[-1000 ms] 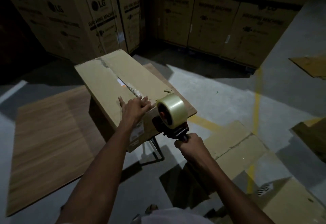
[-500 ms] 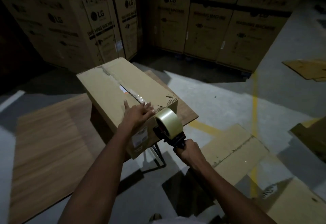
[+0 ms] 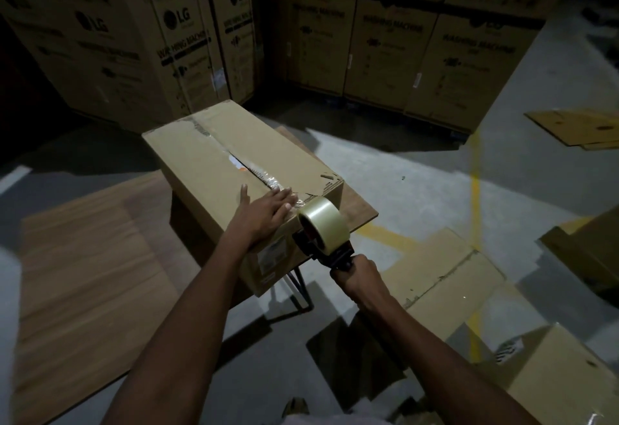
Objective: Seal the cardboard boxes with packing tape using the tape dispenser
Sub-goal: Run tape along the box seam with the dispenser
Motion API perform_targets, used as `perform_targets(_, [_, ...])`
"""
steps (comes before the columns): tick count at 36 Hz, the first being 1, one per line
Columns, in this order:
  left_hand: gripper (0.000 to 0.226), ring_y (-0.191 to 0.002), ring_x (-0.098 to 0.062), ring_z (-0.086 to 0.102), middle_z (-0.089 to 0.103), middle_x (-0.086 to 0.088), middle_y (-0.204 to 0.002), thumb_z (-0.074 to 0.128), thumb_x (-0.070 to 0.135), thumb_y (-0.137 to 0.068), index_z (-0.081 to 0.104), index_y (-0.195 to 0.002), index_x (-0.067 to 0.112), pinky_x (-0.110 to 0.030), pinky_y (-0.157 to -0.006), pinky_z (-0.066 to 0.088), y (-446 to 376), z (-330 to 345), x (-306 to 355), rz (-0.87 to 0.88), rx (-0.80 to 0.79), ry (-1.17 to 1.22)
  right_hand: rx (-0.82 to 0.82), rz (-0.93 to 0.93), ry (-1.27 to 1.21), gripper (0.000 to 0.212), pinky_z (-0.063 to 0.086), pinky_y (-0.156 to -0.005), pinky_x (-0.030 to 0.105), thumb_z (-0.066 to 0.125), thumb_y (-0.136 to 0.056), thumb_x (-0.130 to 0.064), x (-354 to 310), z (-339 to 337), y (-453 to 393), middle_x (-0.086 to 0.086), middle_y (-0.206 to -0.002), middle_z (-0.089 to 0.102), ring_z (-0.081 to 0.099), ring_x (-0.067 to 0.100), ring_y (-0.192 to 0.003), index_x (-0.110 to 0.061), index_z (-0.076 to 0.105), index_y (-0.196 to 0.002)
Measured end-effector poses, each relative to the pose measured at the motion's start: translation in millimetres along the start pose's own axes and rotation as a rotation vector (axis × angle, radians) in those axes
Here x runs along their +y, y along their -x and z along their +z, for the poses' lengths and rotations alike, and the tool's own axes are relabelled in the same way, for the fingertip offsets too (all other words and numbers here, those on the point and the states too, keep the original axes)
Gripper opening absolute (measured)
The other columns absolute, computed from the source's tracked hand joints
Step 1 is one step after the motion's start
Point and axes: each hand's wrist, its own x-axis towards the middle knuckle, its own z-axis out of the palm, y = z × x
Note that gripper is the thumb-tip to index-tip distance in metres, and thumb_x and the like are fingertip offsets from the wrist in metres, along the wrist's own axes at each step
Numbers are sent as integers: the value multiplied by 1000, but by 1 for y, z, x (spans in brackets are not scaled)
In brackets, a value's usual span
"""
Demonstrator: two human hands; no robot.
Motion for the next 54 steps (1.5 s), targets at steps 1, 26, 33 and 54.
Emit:
perform_targets(1, [49,-154,-5,17,24,15,-166,20,46,-109,33,-156,42,-66,-116,-15,0,1,0,-20,6,4,-1,4,1,30,27,-54,32,63,-85,-19,-2,0,-2,2,-60,42,36,20,-52,-15,40,-67])
perform_targets(26, [45,-152,-10,26,37,15,-160,27,50,-108,47,-148,44,-65,-116,-18,9,4,23,-198,136,-10,28,0,130,28,23,-46,27,64,-83,-24,3,-15,8,-2,-59,44,37,17,-49,-20,43,-65])
perform_targets(33, [46,-147,-15,37,36,15,-161,27,59,-105,47,-145,49,-67,-116,-15,7,3,21,-236,113,22,-2,-10,145,25,27,-48,27,63,-88,-25,-2,-15,5,1,-67,50,44,19,-54,-19,45,-71])
perform_targets(54, [41,-157,-17,5,38,19,-159,35,50,-107,53,-144,43,-67,-115,-19,26,-4,54,-491,176,168,-25,-64,263,26,31,-49,28,64,-90,-26,-10,-21,-11,3,-75,53,50,21,-58,-19,43,-76])
